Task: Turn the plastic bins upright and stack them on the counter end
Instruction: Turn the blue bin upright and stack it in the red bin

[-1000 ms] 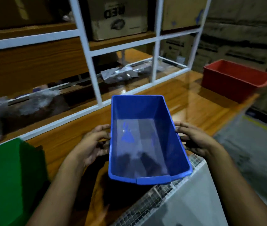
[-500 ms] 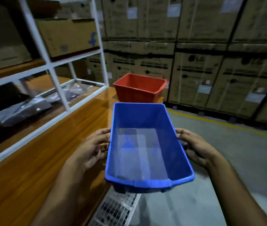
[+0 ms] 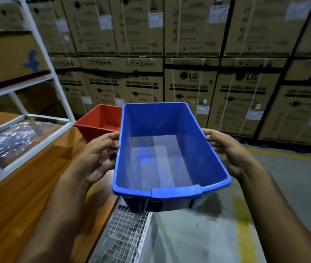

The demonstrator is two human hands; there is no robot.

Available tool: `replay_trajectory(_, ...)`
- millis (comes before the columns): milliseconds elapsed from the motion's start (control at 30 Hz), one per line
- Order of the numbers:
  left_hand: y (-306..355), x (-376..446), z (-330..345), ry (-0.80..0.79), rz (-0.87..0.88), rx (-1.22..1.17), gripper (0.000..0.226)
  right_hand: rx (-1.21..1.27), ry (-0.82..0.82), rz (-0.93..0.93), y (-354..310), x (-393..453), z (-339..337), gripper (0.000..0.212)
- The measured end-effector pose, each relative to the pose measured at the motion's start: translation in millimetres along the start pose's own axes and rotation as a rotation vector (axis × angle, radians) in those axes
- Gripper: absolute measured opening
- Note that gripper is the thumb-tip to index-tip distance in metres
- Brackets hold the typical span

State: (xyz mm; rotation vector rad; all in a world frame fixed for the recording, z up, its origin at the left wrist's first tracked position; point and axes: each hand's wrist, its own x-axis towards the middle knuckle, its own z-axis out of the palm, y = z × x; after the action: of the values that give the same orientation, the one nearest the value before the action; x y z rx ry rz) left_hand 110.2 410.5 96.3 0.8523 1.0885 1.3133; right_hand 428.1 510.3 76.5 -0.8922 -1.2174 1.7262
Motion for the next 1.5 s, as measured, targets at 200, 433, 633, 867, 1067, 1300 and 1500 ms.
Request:
replay_trajectory(200,37.1,94.7,-16.2,0.024,0.069,-0.036,0.041,-0.045,-0.094,-0.019,-42.8,115.7,-2.7,0.038)
replay_trajectory(433,67.0,175.1,-50.0,0.167,0.109,-0.062,0.060,-0.039,-0.236,0.025,-59.2,254.4,23.6,0.038)
replay_trajectory(633,67.2,211.9,-72.8,0.399,0.169,-0.078,0.059,-0.030,-0.379,0.112,-54.0,353.2,47.2,0.041)
replay_trajectory(867,60.3,232.5,-61.6,0.701,0.288,-0.062,0.071,-0.022,-0.748,0.226,-49.2,469.6,69.1,0.040)
replay_trajectory(1067,50.5,239.9,-33.3,0.911,0.367,-0.026,0.058,-0.060,-1.007,0.268,-54.9,526.5,84.4,0.038)
replay_trajectory(1300,30.3,251.0,-23.5,1.129,0.347,-0.051,0.042,-0.108,-1.074,0.286,-40.6,556.1,95.0,0.036)
replay_trajectory(1500,29.5,263.8,-21.2,1.255,0.356,-0.125,0.031,-0.144,-1.049,0.291,-33.4,563.9,104.6,0.031)
